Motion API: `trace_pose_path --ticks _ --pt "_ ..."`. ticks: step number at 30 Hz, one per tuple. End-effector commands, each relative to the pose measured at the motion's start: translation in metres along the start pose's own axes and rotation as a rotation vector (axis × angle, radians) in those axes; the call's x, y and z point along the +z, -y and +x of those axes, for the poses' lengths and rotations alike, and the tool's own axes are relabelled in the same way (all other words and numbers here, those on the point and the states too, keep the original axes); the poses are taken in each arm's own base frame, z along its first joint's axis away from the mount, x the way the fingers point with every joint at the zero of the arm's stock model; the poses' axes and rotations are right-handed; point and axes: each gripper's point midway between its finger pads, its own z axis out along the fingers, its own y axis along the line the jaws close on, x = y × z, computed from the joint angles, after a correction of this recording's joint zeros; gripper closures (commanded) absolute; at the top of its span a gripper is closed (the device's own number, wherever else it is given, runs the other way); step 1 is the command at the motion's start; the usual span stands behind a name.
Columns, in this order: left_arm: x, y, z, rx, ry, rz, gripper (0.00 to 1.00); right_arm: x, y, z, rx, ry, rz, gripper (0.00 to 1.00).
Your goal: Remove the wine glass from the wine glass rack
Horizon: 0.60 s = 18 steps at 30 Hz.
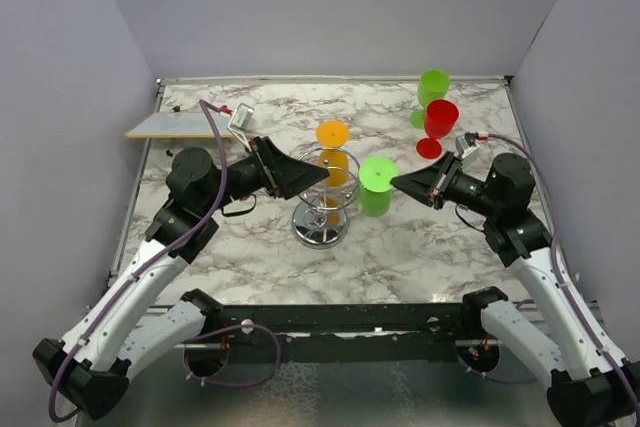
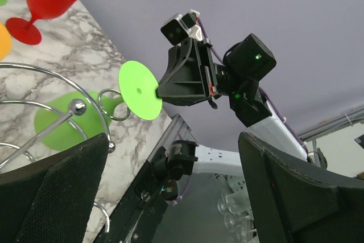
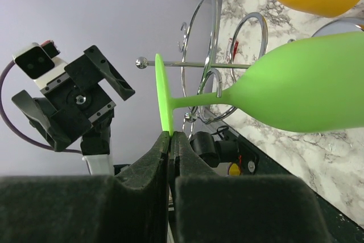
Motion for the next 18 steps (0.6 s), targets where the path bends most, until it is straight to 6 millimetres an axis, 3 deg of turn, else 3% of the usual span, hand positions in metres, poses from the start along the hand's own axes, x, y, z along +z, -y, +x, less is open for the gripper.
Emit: trace_pose_path --ticks 1,7,18 --pt "0.012 0.028 -0.007 0.047 0.029 0.066 0.01 -0.006 0.002 -0.002 -0.012 0.045 0.022 0.99" --pt "0.035 0.034 0.016 0.051 -0.025 0.073 0.01 -0.011 0.005 -0.001 -0.02 0.067 0.041 0.99" --pt "0.056 0.043 0.033 0.095 -0.061 0.08 0.01 -0.025 0.005 -0.004 -0.092 0.137 0.075 0.99"
